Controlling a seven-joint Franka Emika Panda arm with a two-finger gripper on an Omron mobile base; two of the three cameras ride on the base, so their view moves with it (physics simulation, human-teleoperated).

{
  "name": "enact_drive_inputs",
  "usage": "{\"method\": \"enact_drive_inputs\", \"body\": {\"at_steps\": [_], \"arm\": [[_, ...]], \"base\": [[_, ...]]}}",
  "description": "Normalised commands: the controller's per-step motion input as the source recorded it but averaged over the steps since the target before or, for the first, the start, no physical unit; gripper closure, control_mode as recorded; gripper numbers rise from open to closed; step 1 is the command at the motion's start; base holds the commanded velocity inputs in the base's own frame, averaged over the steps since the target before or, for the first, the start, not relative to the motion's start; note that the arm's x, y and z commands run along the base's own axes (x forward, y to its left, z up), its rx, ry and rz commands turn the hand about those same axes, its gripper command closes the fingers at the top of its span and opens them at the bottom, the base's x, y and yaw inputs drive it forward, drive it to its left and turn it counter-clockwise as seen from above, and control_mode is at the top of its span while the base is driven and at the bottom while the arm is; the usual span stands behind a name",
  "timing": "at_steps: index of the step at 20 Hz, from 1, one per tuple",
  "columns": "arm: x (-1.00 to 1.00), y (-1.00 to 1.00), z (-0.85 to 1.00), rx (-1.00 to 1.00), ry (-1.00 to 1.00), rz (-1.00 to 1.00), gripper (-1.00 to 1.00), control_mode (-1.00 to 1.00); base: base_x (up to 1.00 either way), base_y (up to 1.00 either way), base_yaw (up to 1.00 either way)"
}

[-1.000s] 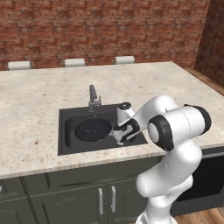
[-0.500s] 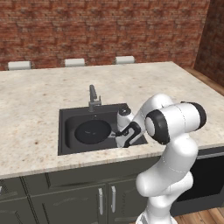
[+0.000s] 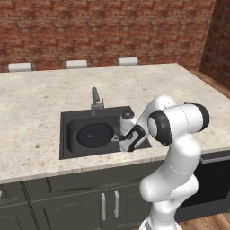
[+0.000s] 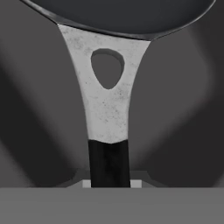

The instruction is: Move the pot and pan from the stove into the sink.

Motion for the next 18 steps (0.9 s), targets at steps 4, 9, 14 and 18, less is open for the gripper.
{"method": "enact_drive_inputs", "body": {"at_steps": [4,9,14,18], "arm": [[0.03,0.0,-0.06,0.0,-0.03,0.0,1.0,-1.0],[0.0,0.0,0.08,0.01,-0.07,0.0,-1.0,-1.0],[-0.01,0.0,0.4,0.06,-0.08,0.0,-1.0,-1.0],[-0.1,0.0,0.71,0.1,-0.06,0.0,-1.0,-1.0]], "base": [[0.0,0.0,0.0],[0.0,0.0,0.0],[0.0,0.0,0.0],[0.0,0.0,0.0]]}}
